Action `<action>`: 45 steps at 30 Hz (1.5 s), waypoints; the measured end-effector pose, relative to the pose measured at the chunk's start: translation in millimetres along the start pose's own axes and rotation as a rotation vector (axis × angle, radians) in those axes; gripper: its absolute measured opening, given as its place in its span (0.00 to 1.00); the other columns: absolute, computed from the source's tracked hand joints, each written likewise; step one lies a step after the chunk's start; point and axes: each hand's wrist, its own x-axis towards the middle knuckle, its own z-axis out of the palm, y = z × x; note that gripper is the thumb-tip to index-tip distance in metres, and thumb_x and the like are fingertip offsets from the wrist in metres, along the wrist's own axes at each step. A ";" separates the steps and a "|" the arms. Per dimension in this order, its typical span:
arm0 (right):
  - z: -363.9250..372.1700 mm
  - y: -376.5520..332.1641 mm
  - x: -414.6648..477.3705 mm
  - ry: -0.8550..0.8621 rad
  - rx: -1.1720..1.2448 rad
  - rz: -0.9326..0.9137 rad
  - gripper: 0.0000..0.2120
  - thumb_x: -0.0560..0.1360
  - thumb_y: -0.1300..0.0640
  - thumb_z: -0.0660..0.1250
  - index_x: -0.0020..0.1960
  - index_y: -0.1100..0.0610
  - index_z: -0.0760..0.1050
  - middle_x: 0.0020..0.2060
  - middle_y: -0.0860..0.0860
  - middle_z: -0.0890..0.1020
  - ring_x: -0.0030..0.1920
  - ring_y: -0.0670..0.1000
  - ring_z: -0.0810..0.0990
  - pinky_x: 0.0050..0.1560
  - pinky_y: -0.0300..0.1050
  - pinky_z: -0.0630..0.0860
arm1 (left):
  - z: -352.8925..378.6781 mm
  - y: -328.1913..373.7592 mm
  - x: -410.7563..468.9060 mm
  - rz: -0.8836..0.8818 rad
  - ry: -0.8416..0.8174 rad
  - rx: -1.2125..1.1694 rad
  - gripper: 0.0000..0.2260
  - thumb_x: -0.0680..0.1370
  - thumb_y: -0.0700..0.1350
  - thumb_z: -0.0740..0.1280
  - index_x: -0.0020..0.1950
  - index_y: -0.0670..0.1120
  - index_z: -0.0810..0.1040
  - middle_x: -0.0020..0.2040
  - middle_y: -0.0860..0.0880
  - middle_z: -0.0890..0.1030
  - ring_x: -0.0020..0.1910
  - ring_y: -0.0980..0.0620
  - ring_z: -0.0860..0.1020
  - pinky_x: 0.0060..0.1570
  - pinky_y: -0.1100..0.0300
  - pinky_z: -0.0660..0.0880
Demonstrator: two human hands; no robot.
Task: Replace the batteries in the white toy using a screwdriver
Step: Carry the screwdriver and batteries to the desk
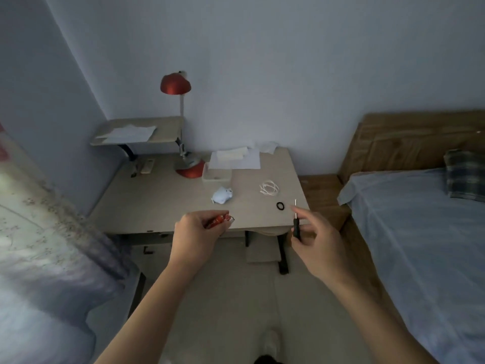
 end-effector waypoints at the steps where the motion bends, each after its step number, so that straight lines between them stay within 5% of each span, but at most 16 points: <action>1: 6.1 6.8 11.1 -0.003 -0.011 0.006 0.30 0.71 0.73 0.70 0.68 0.52 0.75 0.55 0.47 0.79 0.49 0.40 0.81 0.49 0.27 0.76 | 4.2 -7.0 12.1 -0.006 -0.009 0.001 0.08 0.73 0.50 0.77 0.51 0.55 0.87 0.43 0.63 0.85 0.44 0.69 0.81 0.43 0.77 0.73; 5: 32.8 40.4 64.6 -0.014 -0.013 0.023 0.30 0.70 0.72 0.71 0.68 0.50 0.75 0.55 0.47 0.80 0.49 0.42 0.82 0.50 0.32 0.79 | 23.0 -30.9 64.0 -0.048 -0.045 0.003 0.07 0.73 0.49 0.76 0.51 0.56 0.86 0.43 0.63 0.85 0.45 0.68 0.81 0.47 0.71 0.76; 9: 54.7 77.0 134.5 -0.026 0.032 0.050 0.31 0.70 0.73 0.70 0.67 0.50 0.75 0.57 0.48 0.79 0.51 0.41 0.80 0.47 0.33 0.80 | 50.1 -45.9 137.3 -0.090 -0.087 0.037 0.04 0.74 0.48 0.76 0.46 0.57 0.86 0.38 0.57 0.85 0.39 0.57 0.83 0.40 0.62 0.77; 20: 84.7 147.6 296.8 -0.086 0.049 0.121 0.28 0.70 0.71 0.69 0.67 0.52 0.76 0.56 0.47 0.78 0.50 0.45 0.81 0.48 0.40 0.82 | 136.0 -64.4 327.8 -0.249 -0.053 0.074 0.08 0.74 0.49 0.75 0.54 0.53 0.86 0.44 0.58 0.86 0.41 0.65 0.81 0.37 0.76 0.71; 28: 115.8 202.9 326.4 -0.143 0.053 0.317 0.29 0.70 0.72 0.68 0.66 0.49 0.76 0.56 0.46 0.78 0.51 0.46 0.81 0.47 0.35 0.80 | 197.6 -120.1 392.6 -0.418 -0.055 0.025 0.09 0.73 0.49 0.77 0.52 0.50 0.87 0.41 0.54 0.86 0.42 0.58 0.84 0.39 0.70 0.74; 32: 134.7 222.1 327.0 -0.159 0.008 0.369 0.29 0.70 0.72 0.68 0.67 0.52 0.76 0.55 0.47 0.78 0.50 0.43 0.80 0.48 0.28 0.76 | 230.2 -150.0 413.4 -0.480 -0.089 0.015 0.09 0.73 0.48 0.77 0.52 0.50 0.87 0.39 0.56 0.85 0.39 0.62 0.82 0.35 0.76 0.72; 36: 152.5 229.0 326.0 -0.194 0.005 0.429 0.30 0.71 0.71 0.68 0.69 0.49 0.74 0.56 0.44 0.77 0.53 0.45 0.79 0.50 0.31 0.78 | 260.9 -173.5 429.1 -0.511 -0.117 0.045 0.10 0.73 0.48 0.77 0.53 0.49 0.86 0.40 0.56 0.84 0.38 0.64 0.80 0.36 0.77 0.71; 40: 163.0 235.5 331.7 -0.189 0.009 0.477 0.30 0.71 0.71 0.69 0.68 0.48 0.74 0.55 0.42 0.77 0.53 0.44 0.80 0.52 0.34 0.79 | 287.2 -193.7 445.1 -0.530 -0.146 0.112 0.12 0.74 0.49 0.76 0.57 0.49 0.85 0.50 0.52 0.86 0.46 0.57 0.82 0.49 0.63 0.78; 45: 171.7 243.9 338.1 -0.183 -0.003 0.514 0.30 0.71 0.71 0.69 0.68 0.49 0.75 0.56 0.42 0.77 0.53 0.45 0.80 0.53 0.39 0.81 | 302.4 -212.8 467.4 -0.542 -0.154 0.178 0.13 0.75 0.48 0.75 0.59 0.49 0.85 0.54 0.51 0.85 0.51 0.55 0.82 0.49 0.65 0.73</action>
